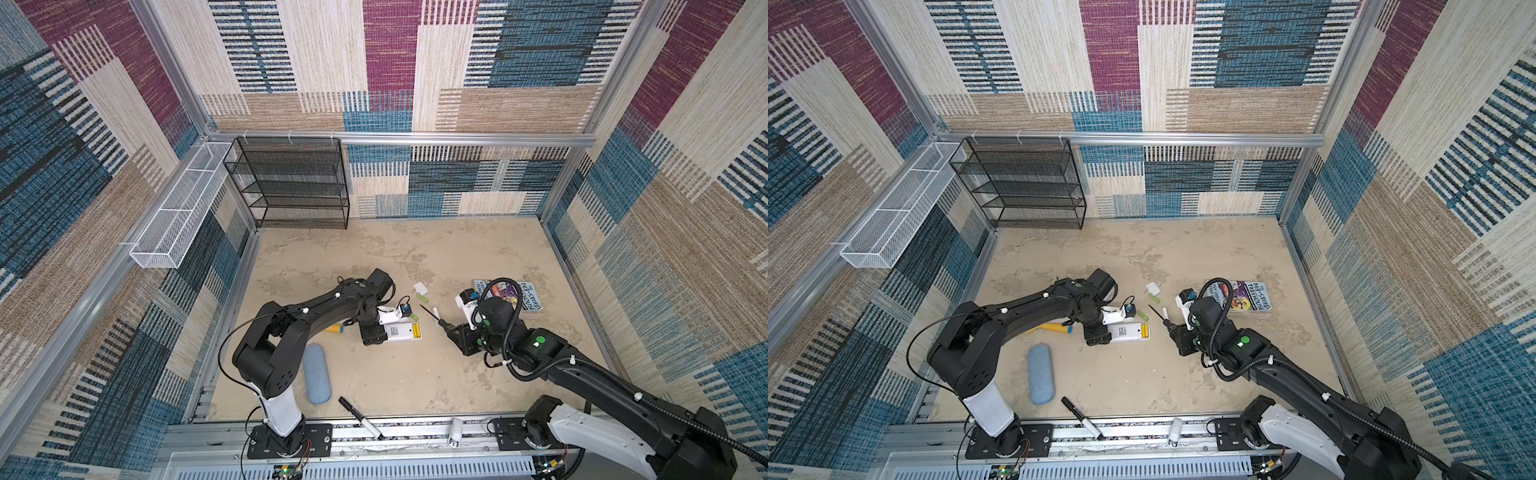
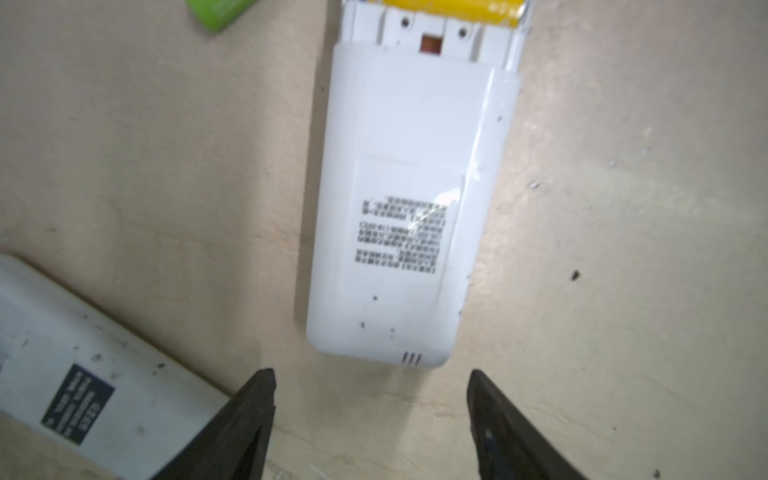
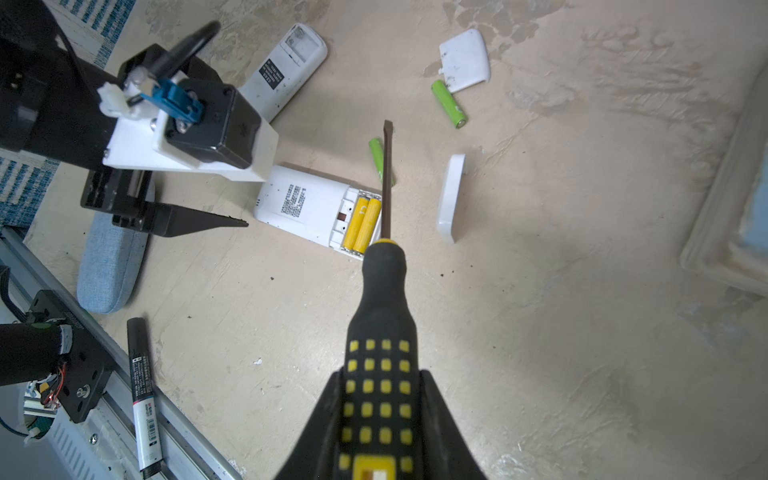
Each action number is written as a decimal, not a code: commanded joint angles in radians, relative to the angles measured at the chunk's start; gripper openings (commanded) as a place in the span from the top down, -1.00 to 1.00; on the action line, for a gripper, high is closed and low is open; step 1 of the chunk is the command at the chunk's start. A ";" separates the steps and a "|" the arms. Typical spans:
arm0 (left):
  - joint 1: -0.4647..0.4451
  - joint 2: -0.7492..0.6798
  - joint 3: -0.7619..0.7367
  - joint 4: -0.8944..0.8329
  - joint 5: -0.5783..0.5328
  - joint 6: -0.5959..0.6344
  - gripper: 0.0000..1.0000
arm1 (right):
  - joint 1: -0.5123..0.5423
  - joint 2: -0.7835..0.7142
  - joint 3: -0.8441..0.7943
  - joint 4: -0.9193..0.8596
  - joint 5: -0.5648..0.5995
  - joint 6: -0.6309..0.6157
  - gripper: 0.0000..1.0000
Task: Unload the batteries from the remote control
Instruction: 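Grasp the white remote's body with the left gripper, holding it steady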
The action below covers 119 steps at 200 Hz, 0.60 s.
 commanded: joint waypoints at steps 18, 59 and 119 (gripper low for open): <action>-0.031 0.072 0.047 -0.050 0.048 -0.030 -0.51 | 0.001 0.002 0.005 0.049 -0.008 -0.006 1.00; -0.035 0.142 0.089 -0.054 0.008 -0.056 -0.52 | 0.001 -0.007 -0.001 0.058 -0.012 -0.008 1.00; -0.035 0.167 0.104 -0.050 -0.036 -0.056 -0.16 | 0.001 -0.010 -0.006 0.048 0.001 -0.009 1.00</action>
